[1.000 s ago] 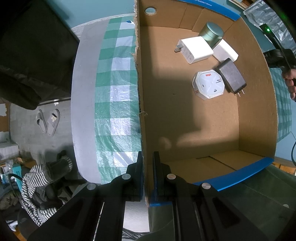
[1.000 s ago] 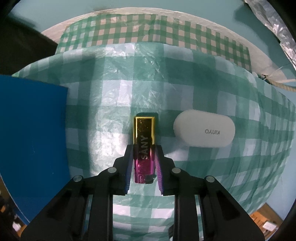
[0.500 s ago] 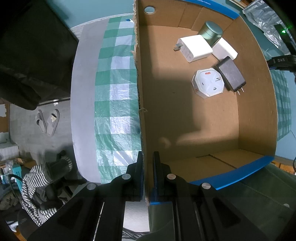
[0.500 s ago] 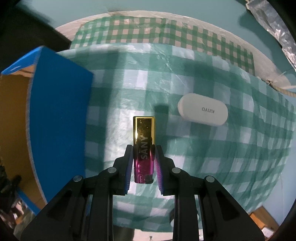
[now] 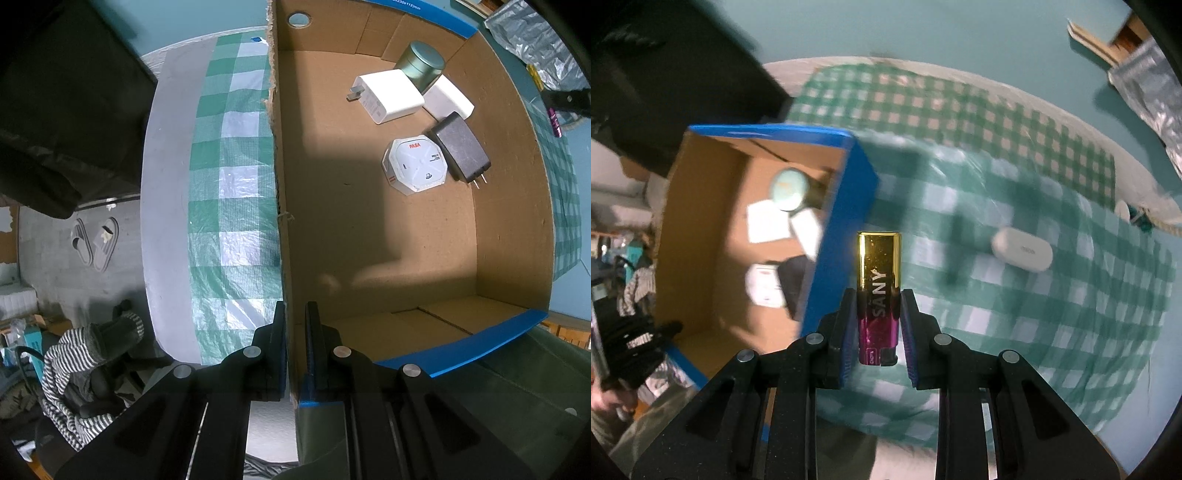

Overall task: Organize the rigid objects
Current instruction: 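Carry the SANY lighter into the box and open the right gripper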

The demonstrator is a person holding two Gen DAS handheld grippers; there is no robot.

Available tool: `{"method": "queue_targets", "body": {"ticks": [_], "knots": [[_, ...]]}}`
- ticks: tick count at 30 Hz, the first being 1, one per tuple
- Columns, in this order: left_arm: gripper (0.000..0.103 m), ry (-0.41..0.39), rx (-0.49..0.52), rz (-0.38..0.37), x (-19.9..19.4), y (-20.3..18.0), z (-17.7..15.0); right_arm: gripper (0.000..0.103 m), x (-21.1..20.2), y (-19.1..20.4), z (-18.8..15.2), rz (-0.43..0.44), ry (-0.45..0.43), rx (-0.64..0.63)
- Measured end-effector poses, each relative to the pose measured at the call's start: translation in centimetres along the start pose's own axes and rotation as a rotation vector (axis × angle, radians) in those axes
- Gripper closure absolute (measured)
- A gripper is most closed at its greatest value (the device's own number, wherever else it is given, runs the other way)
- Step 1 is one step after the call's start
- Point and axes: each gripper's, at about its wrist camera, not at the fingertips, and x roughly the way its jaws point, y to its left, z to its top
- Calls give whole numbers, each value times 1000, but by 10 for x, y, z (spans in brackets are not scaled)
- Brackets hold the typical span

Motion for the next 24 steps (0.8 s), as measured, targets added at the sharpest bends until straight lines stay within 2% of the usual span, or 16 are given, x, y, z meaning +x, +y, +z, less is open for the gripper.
{"method": "queue_targets", "body": {"ticks": [9, 14, 24], "knots": [[95, 1, -1, 0, 0, 0, 1, 80, -10, 54, 7, 40, -10, -136], [95, -5, -4, -3, -1, 1, -1, 80, 8, 74, 10, 32, 17, -184], [95, -12, -6, -9, -4, 3, -2, 80, 47, 86, 10, -8, 87, -217]]}}
